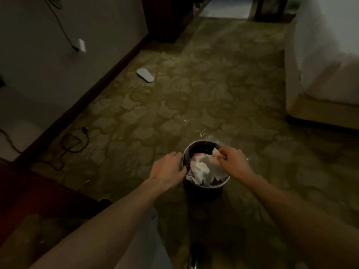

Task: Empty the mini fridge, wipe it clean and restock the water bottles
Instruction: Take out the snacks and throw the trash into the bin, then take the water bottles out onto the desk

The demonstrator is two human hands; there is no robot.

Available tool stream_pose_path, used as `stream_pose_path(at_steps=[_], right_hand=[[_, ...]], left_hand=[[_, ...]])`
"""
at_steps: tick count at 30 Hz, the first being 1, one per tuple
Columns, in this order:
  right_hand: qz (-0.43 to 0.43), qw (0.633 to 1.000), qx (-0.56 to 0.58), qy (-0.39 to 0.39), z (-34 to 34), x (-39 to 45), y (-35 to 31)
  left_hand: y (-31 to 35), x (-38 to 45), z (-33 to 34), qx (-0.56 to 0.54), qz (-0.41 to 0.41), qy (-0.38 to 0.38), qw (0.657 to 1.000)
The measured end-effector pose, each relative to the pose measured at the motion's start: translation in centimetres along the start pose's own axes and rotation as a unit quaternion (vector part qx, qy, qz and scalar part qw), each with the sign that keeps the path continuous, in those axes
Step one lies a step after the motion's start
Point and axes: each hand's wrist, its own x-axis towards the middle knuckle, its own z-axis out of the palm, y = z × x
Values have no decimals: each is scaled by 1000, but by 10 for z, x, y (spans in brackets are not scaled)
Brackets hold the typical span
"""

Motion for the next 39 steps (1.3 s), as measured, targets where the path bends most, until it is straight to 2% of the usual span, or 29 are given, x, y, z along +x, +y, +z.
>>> stream_pose_path(at_steps=[5,9,15,20,25,29,34,39], right_hand=[[53,999,-1,12,24,37,41],[84,996,41,4,40,56,54],[43,998,21,-43,46,46,41],[7,999,-13,-37,32,22,13],[-56,997,-29,-38,5,-12,-50],[-137,989,-39,-29,-10,-40,-116],[-253,967,-33,-3,-25,-75,-209],[-361,933,4,-6,-42,-120,-306]], left_hand=[[10,40,46,-17,-11,-38,999],[8,54,64,-26,-38,-47,998],[0,44,60,-34,-66,-39,997],[-1,14,29,-35,-59,0,998],[-7,-33,-19,-36,-60,45,997],[-18,-83,-55,-18,-94,84,992],[-36,-151,-112,-11,-130,128,983],[-45,-229,-189,-18,-163,211,964]])
